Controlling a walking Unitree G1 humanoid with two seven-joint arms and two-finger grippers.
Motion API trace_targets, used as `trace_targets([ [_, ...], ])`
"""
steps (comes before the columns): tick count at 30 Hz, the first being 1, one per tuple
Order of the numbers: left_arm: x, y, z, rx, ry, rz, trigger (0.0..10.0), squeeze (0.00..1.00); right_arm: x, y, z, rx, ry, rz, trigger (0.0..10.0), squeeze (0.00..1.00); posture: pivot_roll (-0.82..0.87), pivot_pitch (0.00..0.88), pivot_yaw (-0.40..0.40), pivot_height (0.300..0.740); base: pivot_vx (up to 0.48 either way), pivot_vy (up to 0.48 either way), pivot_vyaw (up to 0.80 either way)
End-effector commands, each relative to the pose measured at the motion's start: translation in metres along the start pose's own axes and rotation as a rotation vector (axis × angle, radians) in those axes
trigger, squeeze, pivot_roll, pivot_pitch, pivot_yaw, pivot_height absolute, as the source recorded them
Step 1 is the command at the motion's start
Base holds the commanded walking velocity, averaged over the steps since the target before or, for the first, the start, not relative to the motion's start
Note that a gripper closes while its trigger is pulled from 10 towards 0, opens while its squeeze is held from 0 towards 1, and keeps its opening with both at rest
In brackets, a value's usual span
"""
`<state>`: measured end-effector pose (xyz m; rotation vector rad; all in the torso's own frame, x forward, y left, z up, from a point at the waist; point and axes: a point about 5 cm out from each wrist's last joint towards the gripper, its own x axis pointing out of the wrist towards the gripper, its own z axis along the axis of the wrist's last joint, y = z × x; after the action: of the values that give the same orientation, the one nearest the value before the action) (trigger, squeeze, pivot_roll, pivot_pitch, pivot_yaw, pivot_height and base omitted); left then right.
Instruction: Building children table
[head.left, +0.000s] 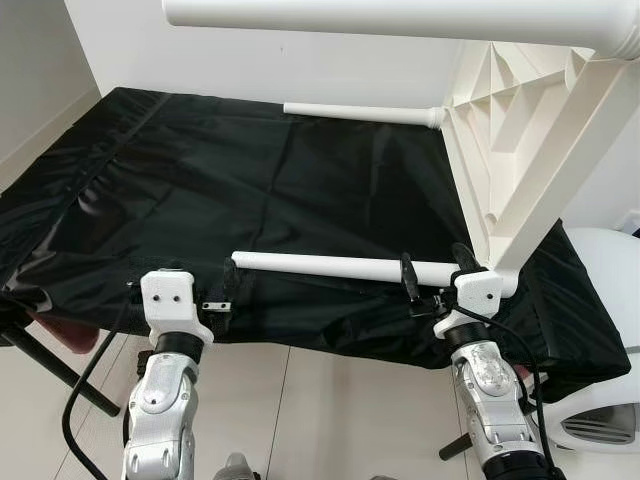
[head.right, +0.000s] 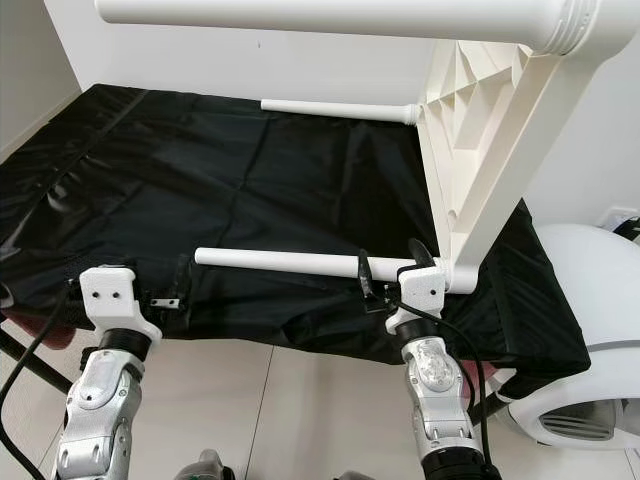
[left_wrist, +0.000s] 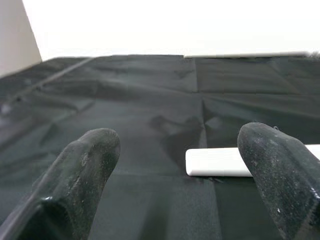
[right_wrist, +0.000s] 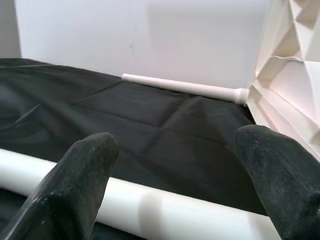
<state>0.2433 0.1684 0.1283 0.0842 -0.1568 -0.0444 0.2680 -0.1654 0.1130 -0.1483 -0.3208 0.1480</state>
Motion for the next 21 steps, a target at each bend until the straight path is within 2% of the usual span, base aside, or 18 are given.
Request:
trace_targets([
  [1,-0.001,-0.006,-0.003,0.013,0.001,-0.105,10.0,0.00,0.001,0.001,0.000,-0.026,-0.002,0.050,10.0,0.00,0.03,0.000,-0.050,0.740,0.000,0.000,0.00],
  [4,0.000,-0.005,-0.008,0.000,0.021,-0.117,10.0,0.00,0.001,0.000,-0.002,-0.037,0.002,0.079,10.0,0.00,0.04,0.000,-0.053,0.740,0.000,0.000,0.00],
  [14,-0.008,0.000,-0.020,0.133,0.037,-0.176,10.0,0.00,0.002,-0.009,-0.012,-0.092,0.017,0.106,10.0,0.00,0.04,0.000,-0.058,0.740,0.000,0.000,0.00],
  [21,-0.003,0.008,-0.019,0.154,0.026,-0.161,10.0,0.00,0.009,-0.014,-0.011,-0.107,0.008,0.097,10.0,0.00,0.04,0.000,-0.057,0.740,0.000,0.000,0.00],
])
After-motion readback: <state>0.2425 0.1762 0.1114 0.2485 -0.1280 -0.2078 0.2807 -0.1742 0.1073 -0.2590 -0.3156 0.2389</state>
